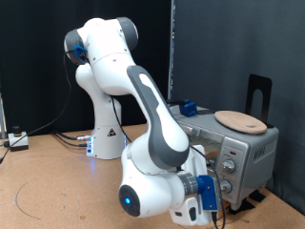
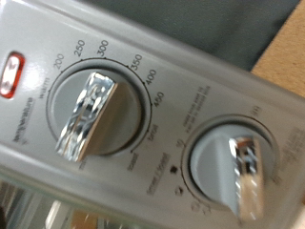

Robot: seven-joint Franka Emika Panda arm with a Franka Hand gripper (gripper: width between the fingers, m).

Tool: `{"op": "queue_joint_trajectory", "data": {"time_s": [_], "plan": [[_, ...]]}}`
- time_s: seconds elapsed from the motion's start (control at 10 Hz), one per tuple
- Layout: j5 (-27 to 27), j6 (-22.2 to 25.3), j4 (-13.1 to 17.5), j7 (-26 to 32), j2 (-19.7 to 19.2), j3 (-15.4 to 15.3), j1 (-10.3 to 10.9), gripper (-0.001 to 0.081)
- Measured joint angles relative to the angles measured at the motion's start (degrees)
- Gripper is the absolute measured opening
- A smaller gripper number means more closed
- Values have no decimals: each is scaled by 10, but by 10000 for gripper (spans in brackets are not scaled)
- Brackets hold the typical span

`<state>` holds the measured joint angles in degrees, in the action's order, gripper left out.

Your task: Make a piece of toast with the oven

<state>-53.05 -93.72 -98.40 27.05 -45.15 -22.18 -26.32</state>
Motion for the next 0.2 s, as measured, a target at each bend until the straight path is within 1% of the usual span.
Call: {"op": "queue_joint_trajectory", "data": {"time_s": [0.1,0.2], "plan": [[7,8,7,-18,4,9,-6,777],[20,27,19,-47,4,18,-12,804]]}}
